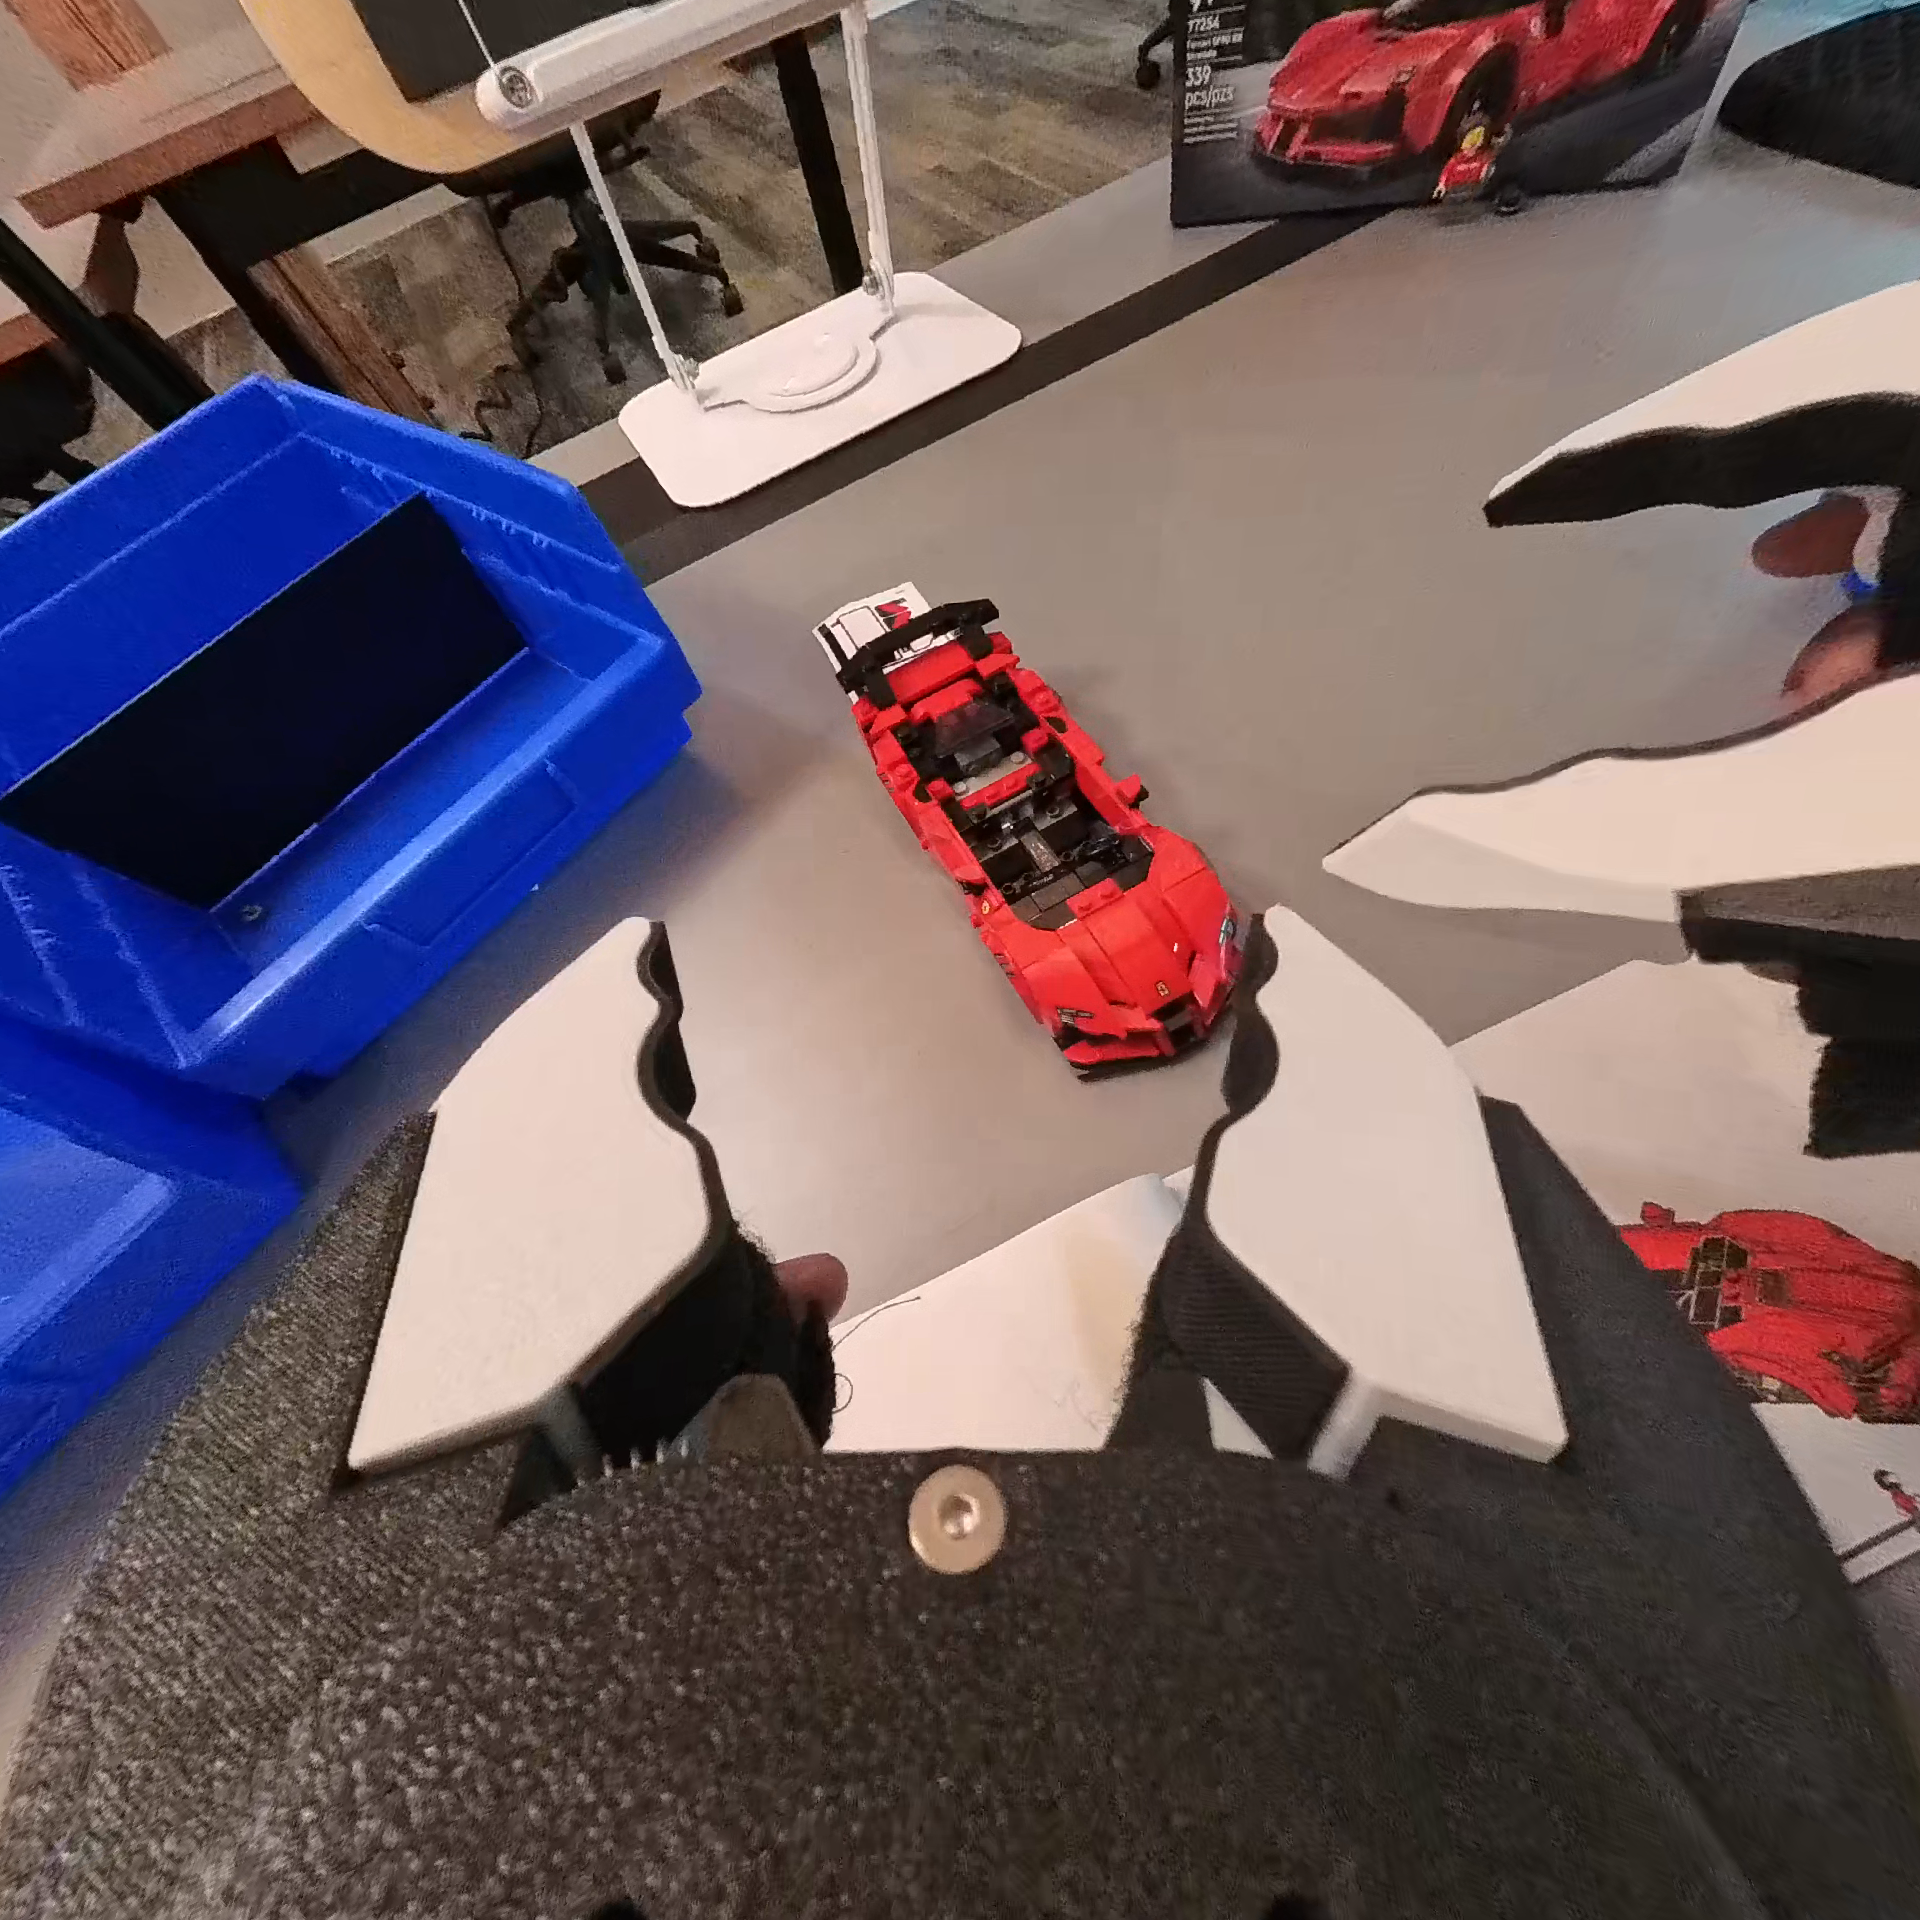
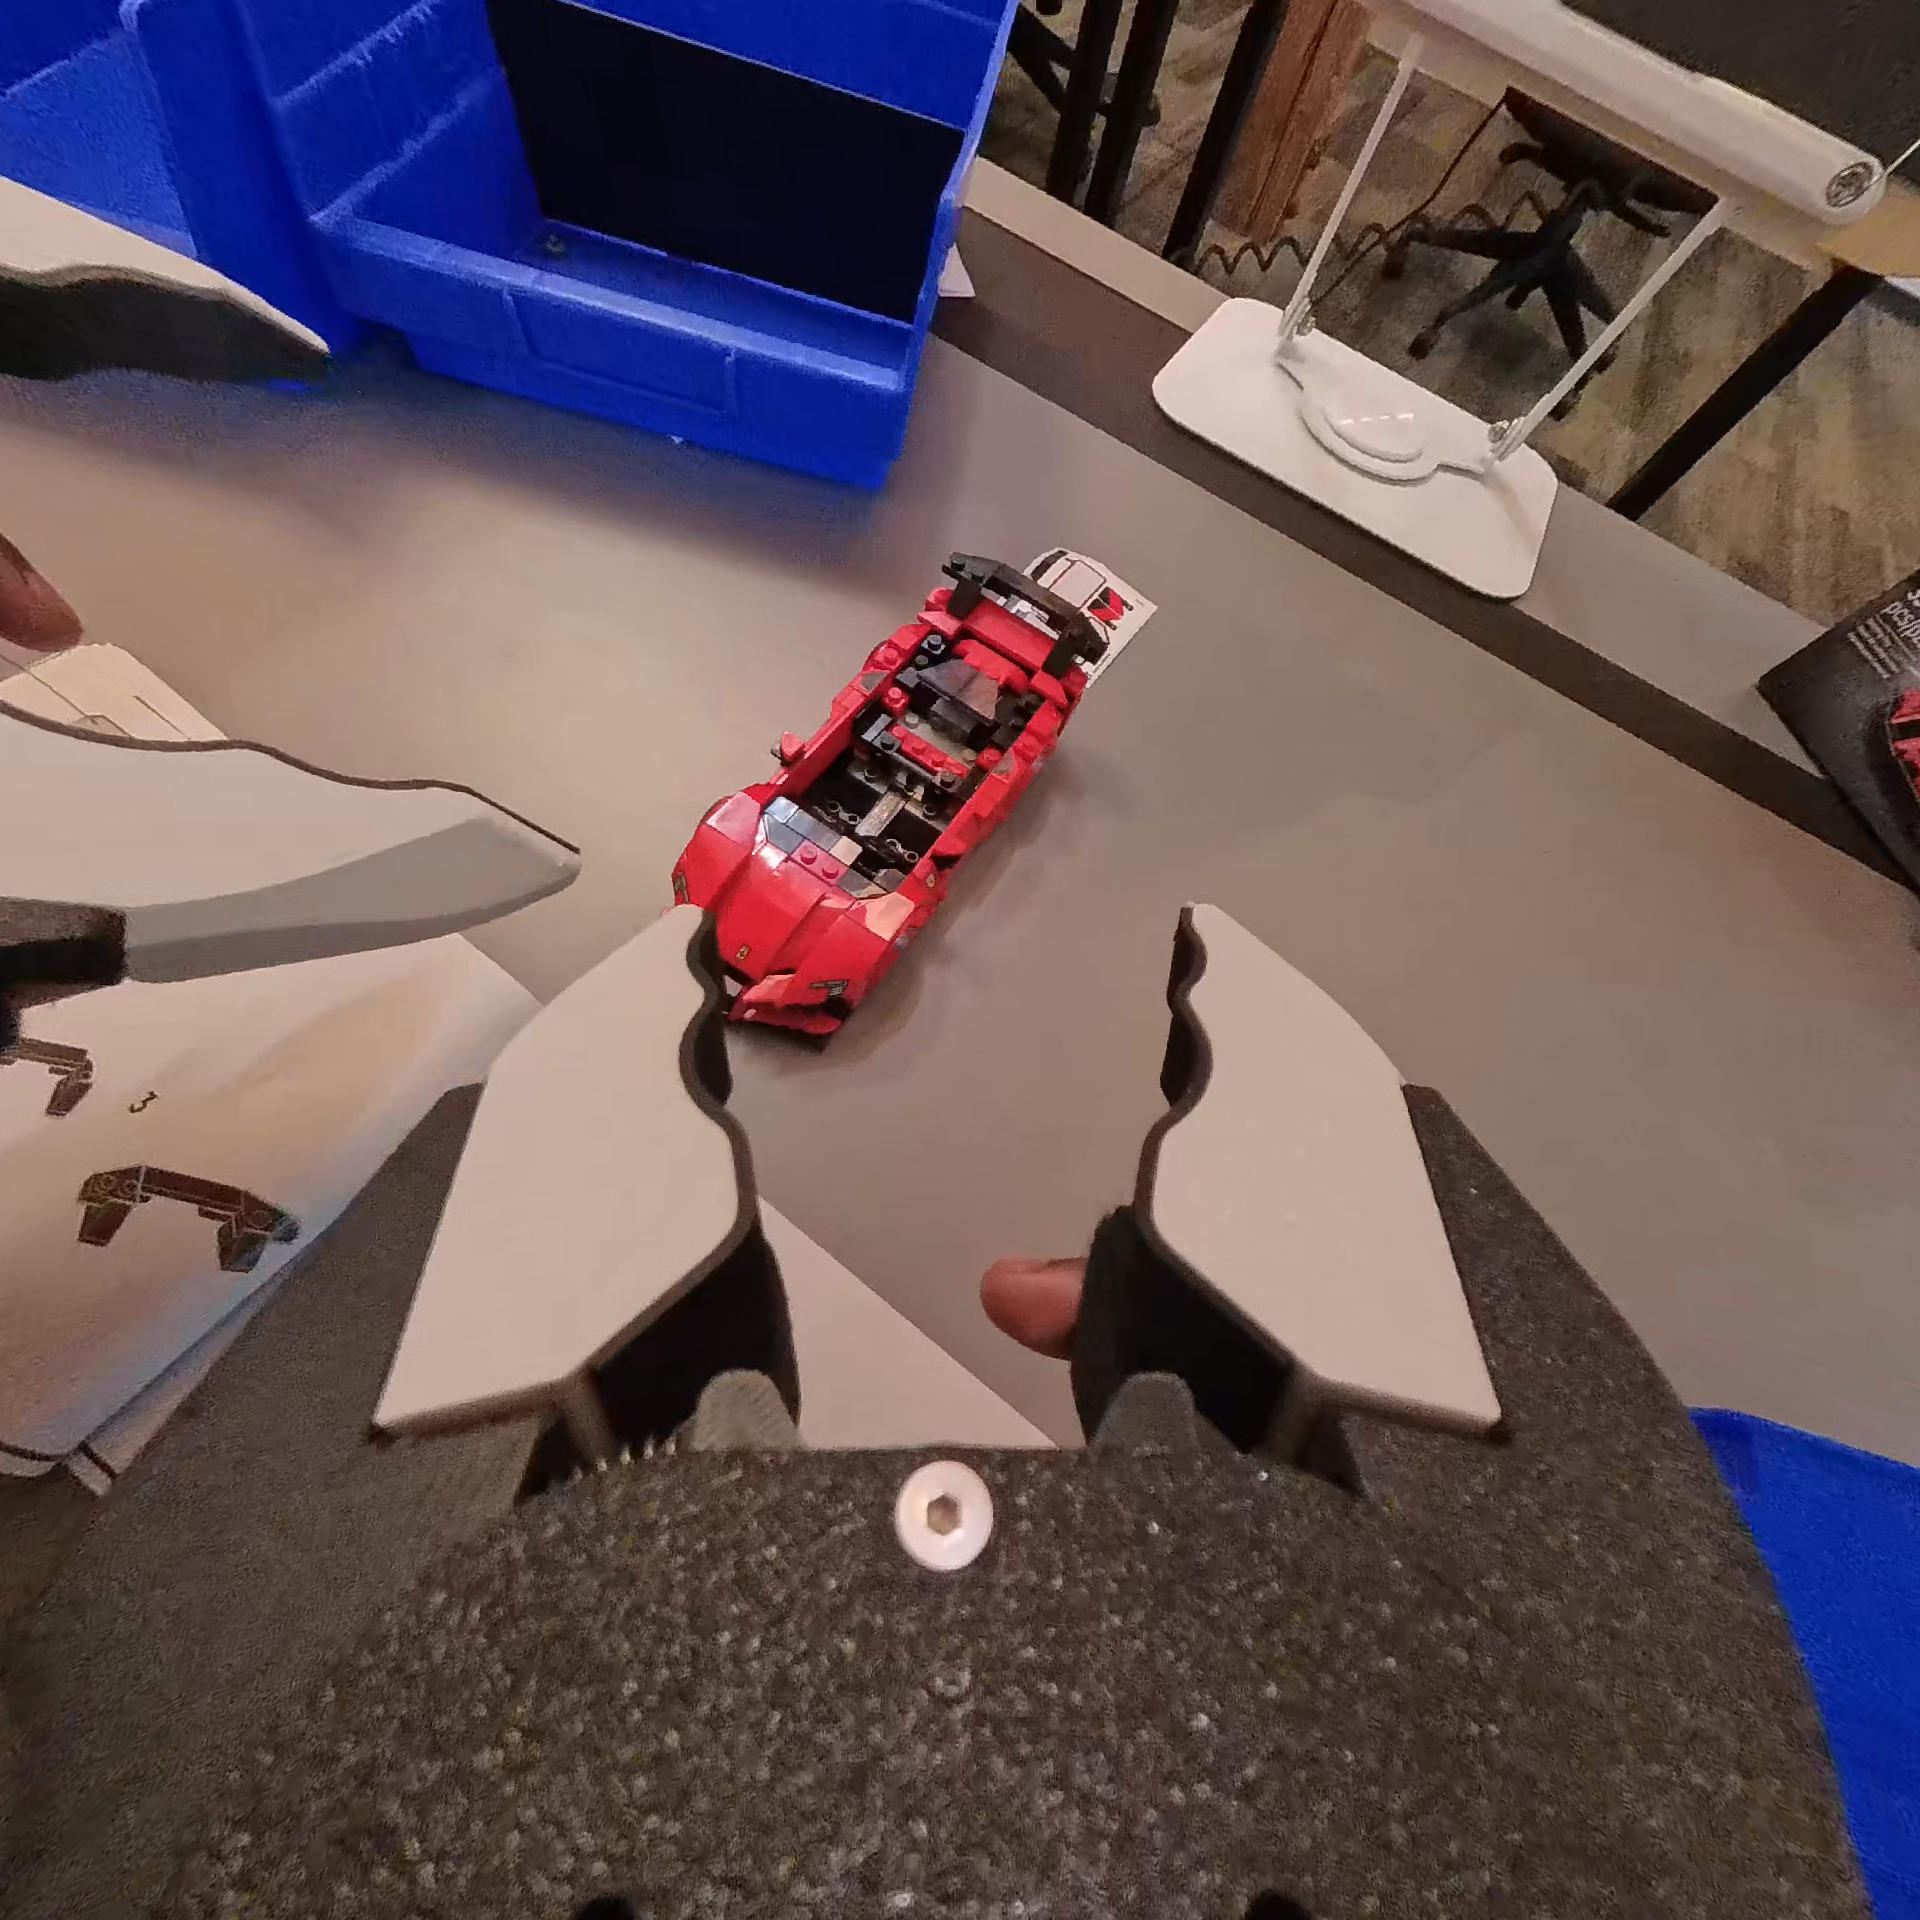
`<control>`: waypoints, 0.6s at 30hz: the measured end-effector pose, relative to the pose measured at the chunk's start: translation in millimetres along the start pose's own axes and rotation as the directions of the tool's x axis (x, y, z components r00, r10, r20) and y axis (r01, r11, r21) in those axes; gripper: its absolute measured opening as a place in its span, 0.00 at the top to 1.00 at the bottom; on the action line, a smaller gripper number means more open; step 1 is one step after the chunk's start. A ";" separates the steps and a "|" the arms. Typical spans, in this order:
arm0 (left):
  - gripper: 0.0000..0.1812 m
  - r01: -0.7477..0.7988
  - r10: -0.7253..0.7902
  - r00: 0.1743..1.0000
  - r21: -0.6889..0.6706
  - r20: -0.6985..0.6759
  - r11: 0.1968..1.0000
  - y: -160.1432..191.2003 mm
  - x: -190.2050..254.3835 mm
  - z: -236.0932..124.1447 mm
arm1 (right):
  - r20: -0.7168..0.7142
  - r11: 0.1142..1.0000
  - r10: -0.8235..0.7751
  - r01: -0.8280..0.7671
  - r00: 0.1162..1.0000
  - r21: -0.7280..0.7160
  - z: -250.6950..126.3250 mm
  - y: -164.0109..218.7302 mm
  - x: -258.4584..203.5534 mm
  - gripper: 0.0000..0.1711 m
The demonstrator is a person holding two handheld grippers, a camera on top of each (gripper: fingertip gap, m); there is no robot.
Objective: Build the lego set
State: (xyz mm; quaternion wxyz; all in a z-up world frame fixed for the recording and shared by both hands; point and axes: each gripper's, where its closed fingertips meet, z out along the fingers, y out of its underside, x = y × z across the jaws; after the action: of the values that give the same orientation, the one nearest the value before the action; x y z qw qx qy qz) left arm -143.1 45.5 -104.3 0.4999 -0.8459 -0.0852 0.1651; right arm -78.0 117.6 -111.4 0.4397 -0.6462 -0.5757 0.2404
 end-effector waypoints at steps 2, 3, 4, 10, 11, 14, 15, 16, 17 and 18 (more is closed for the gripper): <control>0.44 0.001 -0.001 1.000 0.003 -0.001 1.000 -0.2 0.0 -0.3 | 0.000 1.000 -0.004 0.004 1.000 -0.002 -0.3 0.4 -0.7 0.52; 0.44 0.002 -0.002 1.000 0.004 -0.002 1.000 -0.5 0.0 -0.6 | -0.001 1.000 -0.004 0.004 1.000 -0.001 -0.5 0.4 -0.8 0.52; 0.44 0.003 -0.003 1.000 0.006 -0.003 1.000 -0.8 0.2 -0.8 | -0.001 1.000 -0.003 0.003 1.000 0.001 -0.8 0.2 -0.7 0.52; 0.45 -0.006 0.006 1.000 0.000 -0.008 1.000 -2.3 3.1 -9.5 | -0.004 1.000 0.007 -0.007 1.000 0.005 -8.7 -1.1 -2.0 0.53; 0.45 -0.008 0.008 1.000 -0.007 -0.010 1.000 -2.2 3.9 -13.3 | -0.007 1.000 0.011 -0.011 1.000 0.007 -12.5 -1.1 -2.0 0.52; 0.45 -0.020 0.020 1.000 -0.008 -0.010 1.000 -5.0 5.9 -29.7 | -0.011 0.999 0.022 -0.021 1.000 0.024 -29.3 0.0 -2.8 0.53; 0.46 -0.013 0.013 1.000 -0.004 -0.014 1.000 -5.8 6.9 -35.8 | -0.007 0.999 0.026 -0.026 1.000 0.030 -36.1 1.6 -3.6 0.53; 0.46 0.002 -0.002 1.000 0.001 -0.019 1.000 -6.1 7.8 -42.1 | 0.002 0.999 0.031 -0.031 1.000 0.030 -43.3 4.8 -4.6 0.54; 0.46 0.021 -0.021 1.000 0.006 -0.023 1.000 -5.7 8.2 -48.6 | 0.004 0.999 0.035 -0.035 0.999 0.029 -50.9 9.0 -4.4 0.54; 0.46 0.036 -0.036 0.999 0.011 -0.026 0.999 -4.9 8.8 -55.5 | 0.002 0.999 0.045 -0.045 0.999 0.030 -58.9 14.2 -3.3 0.54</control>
State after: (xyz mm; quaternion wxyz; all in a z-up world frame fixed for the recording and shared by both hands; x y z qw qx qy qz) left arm -114.6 5.2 -77.0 0.5087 -0.8435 -0.0929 0.1454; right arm -23.1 98.0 -94.7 0.4433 -0.6521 -0.5576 0.2594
